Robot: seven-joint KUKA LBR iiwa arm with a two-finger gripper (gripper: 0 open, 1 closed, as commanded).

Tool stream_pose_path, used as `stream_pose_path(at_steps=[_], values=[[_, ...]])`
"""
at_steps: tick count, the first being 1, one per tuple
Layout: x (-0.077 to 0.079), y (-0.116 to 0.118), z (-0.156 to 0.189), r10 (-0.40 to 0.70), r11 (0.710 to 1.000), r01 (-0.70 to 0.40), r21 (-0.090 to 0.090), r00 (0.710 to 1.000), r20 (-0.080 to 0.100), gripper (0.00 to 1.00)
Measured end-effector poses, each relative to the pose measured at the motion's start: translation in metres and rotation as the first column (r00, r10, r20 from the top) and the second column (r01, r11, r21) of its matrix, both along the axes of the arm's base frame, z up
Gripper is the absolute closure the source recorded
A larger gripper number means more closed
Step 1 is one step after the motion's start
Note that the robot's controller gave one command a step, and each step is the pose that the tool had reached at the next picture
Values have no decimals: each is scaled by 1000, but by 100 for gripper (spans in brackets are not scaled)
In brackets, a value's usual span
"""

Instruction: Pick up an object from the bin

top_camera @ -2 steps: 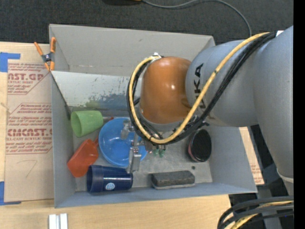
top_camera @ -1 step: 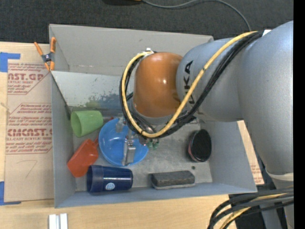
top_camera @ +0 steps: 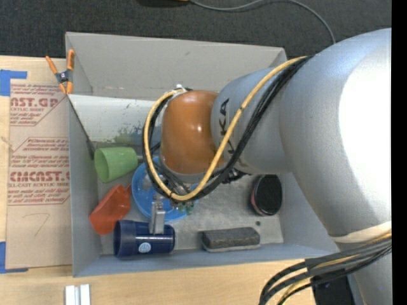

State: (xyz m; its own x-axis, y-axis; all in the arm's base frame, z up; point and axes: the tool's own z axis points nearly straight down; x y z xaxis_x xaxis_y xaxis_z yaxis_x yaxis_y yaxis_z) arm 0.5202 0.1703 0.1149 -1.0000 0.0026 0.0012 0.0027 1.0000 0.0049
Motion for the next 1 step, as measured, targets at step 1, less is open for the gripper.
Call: stream_pose_path(at_steps=[1], values=[[17,2,-18,43,999,-43,1,999,33,0]])
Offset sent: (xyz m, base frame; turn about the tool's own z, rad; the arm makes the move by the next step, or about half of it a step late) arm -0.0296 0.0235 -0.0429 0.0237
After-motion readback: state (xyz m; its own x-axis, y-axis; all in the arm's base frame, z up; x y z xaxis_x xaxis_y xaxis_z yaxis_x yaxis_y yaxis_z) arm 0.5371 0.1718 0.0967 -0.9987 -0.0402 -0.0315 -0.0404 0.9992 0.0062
